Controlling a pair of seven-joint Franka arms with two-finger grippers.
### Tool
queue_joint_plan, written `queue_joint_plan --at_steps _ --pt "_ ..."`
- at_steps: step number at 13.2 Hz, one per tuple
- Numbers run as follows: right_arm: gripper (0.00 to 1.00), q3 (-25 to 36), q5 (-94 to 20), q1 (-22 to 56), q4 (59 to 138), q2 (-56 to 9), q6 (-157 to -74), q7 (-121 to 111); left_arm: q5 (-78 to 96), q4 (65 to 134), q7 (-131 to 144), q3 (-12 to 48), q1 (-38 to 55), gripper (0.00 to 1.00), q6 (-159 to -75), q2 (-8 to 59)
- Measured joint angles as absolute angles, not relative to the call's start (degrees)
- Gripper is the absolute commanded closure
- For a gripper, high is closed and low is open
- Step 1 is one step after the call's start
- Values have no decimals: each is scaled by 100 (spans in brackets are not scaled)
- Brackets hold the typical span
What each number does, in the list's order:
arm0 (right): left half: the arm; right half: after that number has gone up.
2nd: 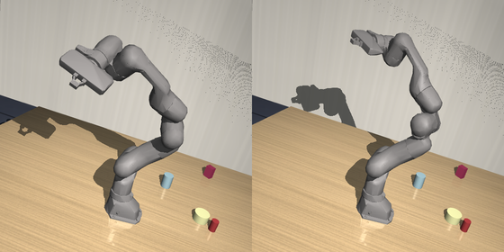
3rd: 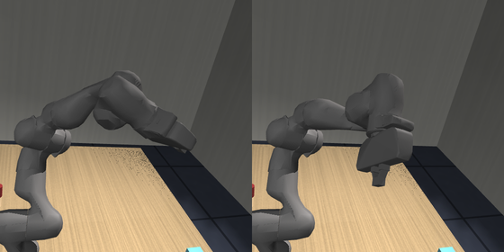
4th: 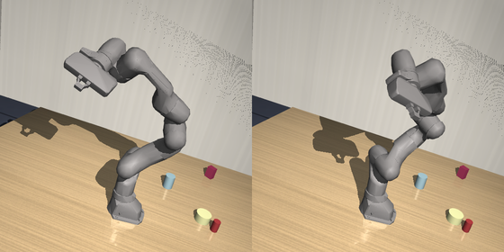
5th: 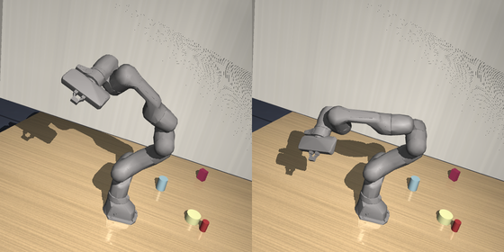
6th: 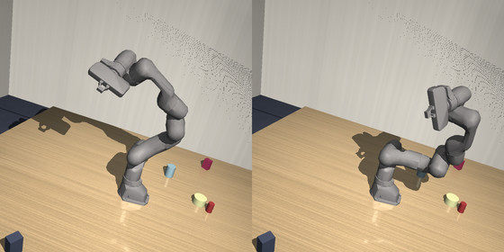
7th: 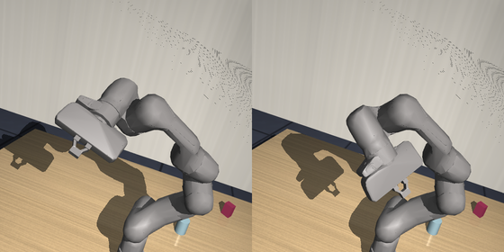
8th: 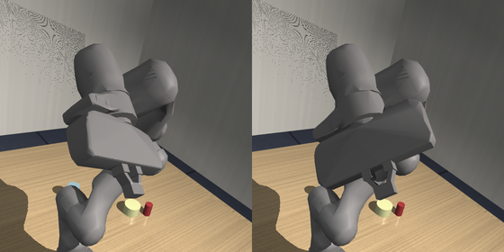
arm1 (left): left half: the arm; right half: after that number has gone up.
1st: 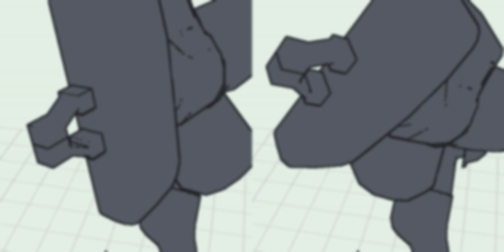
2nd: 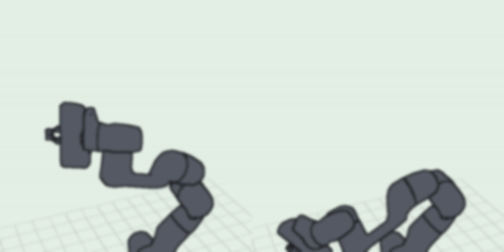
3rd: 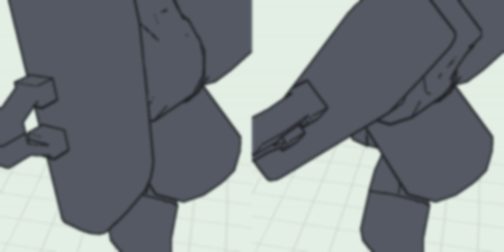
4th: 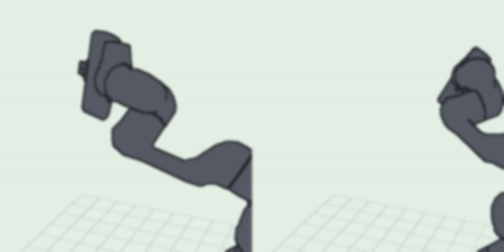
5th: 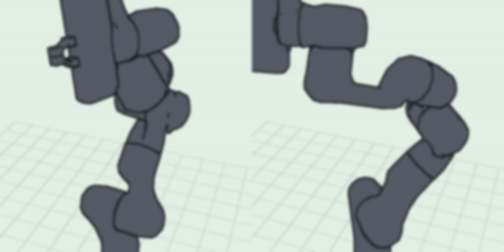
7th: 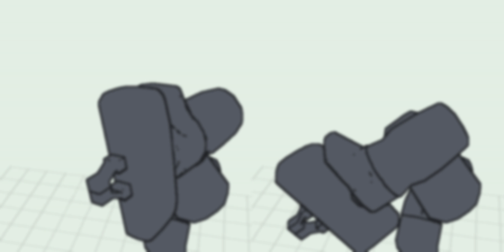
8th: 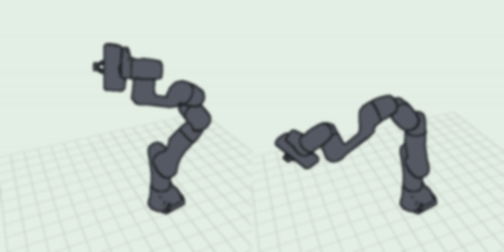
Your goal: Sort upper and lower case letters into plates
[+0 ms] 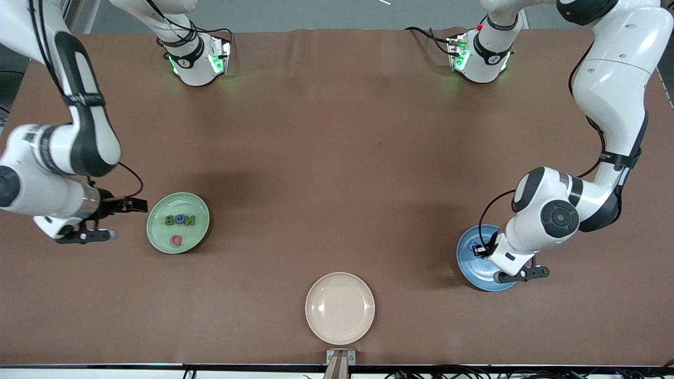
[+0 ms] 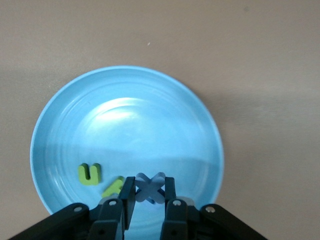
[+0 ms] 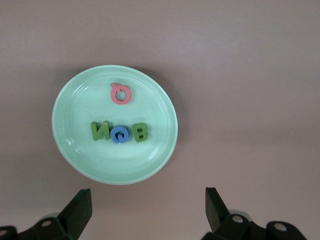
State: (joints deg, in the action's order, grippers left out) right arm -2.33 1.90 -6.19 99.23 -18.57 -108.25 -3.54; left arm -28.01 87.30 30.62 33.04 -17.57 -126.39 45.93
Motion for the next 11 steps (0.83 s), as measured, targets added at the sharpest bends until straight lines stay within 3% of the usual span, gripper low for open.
queue_joint_plan --at_steps 2,3,5,6,11 --pt "0 -233 189 -642 9650 -1517 -10204 -229 -2801 8731 2997 3154 -1740 67 -12774 4697" --pt "0 -231 189 -646 9434 -1413 -9927 -228 -2801 8731 2914 3107 -1735 53 -12842 4723" --pt "0 -226 191 -653 8779 -1378 -9315 -228 -2801 8716 2831 3094 -1731 12 -12894 4731" --pt "0 -223 191 -656 8504 -1392 -9099 -228 -2801 8688 2823 3095 -1726 1 -12911 4726" --pt "0 -229 185 -664 8038 -1497 -8703 -216 -2802 8556 2758 3136 -1729 0 -12772 4313"
